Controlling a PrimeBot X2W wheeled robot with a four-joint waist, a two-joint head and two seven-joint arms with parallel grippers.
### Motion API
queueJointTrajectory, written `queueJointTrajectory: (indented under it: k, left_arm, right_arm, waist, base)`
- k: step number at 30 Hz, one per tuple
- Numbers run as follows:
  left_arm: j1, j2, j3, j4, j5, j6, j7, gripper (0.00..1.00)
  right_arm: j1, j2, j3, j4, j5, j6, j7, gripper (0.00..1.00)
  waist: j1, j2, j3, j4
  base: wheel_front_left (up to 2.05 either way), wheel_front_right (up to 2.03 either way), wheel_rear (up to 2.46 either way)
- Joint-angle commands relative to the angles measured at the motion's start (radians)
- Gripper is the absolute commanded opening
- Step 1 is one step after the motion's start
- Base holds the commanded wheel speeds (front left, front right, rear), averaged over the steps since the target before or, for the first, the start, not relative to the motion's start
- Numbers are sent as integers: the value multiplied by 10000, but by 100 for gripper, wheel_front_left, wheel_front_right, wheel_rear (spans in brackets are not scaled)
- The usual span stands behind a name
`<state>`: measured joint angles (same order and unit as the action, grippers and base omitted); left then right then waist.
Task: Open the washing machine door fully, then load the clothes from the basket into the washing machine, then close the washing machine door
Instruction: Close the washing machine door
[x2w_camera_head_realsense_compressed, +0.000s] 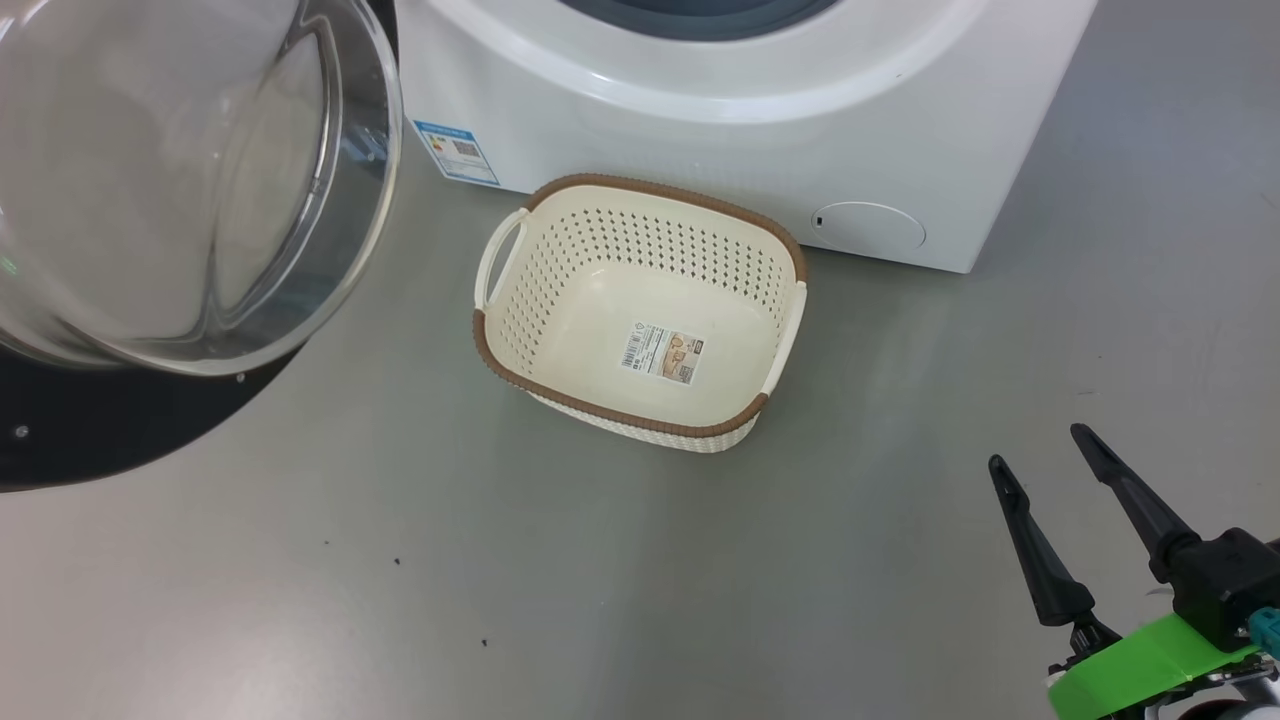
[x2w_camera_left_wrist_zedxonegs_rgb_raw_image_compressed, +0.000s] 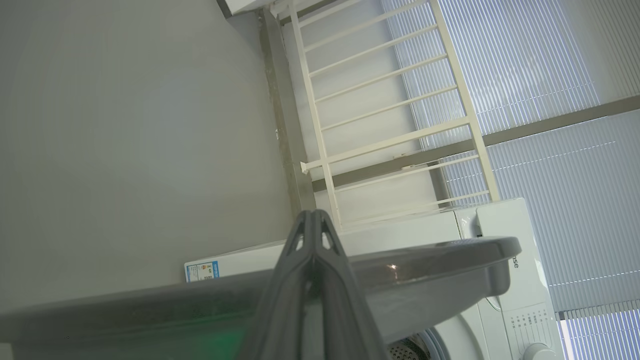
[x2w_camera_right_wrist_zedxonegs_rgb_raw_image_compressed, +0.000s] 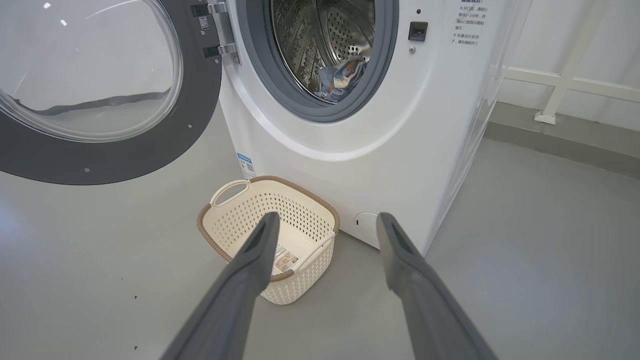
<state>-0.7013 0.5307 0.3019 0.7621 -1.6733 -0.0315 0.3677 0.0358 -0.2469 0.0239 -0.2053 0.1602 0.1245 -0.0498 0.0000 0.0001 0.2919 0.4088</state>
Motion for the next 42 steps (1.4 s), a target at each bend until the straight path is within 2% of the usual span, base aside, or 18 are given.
queueJointTrajectory:
  k: [1, 12, 21, 33, 42]
  left_arm:
    - [20, 540, 180, -376, -87, -182, 274, 0]
    - [780, 182, -84, -1100, -383, -558, 1549, 0]
    - [1419, -19, -229, -1946, -615, -685, 2401, 0]
    - [2410, -356, -419, -4213, -1151, -748, 3629, 0]
    - [2969, -643, -859, -6091, -1319, -483, 4278, 0]
  right_arm:
    - [-265, -73, 240, -236, -8, 62, -32, 100]
    - [-321, 5, 326, -105, 3, 62, -88, 100]
    - [-282, 98, 386, -20, -5, 62, -149, 100]
    - [-234, 248, 404, 64, -13, 62, -273, 100]
    - [-296, 427, 459, 215, 0, 62, -466, 100]
  waist:
    - [0, -1, -4, -2]
    - [0, -1, -132, -6]
    - [0, -1, -304, -42]
    - [0, -1, -430, -280]
    - [0, -1, -453, -673]
  base:
    - [0, 0, 0]
    - [0, 0, 0]
    - [0, 0, 0]
    - [0, 0, 0]
    - [0, 0, 0]
